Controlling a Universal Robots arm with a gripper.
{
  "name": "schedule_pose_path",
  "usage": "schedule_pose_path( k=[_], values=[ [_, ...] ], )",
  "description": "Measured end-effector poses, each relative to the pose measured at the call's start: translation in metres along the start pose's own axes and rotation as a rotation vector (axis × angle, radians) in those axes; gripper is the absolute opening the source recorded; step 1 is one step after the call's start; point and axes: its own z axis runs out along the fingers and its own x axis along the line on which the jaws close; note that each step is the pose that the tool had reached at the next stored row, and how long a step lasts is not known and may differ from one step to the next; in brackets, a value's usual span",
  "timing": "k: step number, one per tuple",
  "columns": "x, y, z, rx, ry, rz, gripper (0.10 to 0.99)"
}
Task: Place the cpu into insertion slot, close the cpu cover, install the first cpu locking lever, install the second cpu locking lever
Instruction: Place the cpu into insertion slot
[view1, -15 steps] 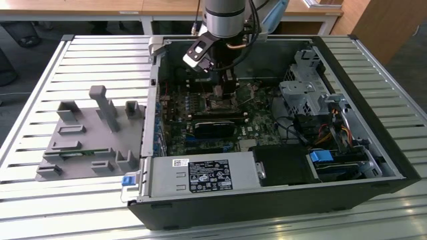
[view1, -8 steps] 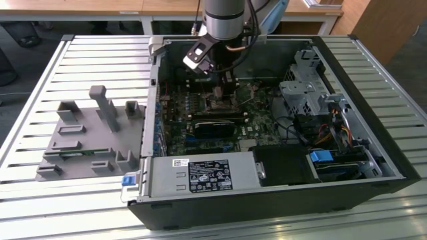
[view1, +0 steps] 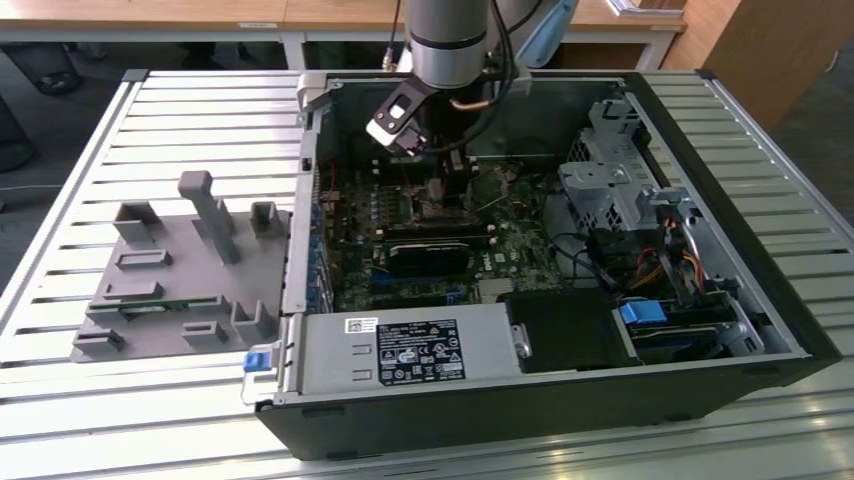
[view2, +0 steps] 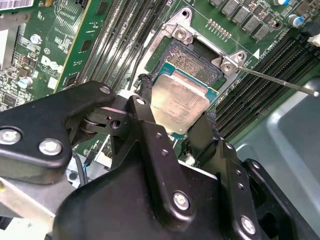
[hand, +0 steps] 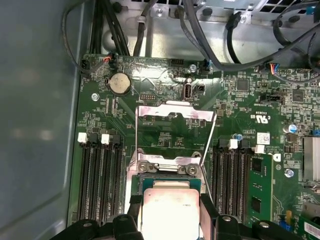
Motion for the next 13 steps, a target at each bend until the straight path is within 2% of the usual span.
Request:
schedule_pose_path(
  k=[4, 13],
  values=[
    [0.0001, -0.0015, 0.0044, 0.0, 0.0, 0.0, 0.537],
    [0.0004, -0.003, 0.0082, 0.0, -0.0004, 0.005, 0.537]
  ],
)
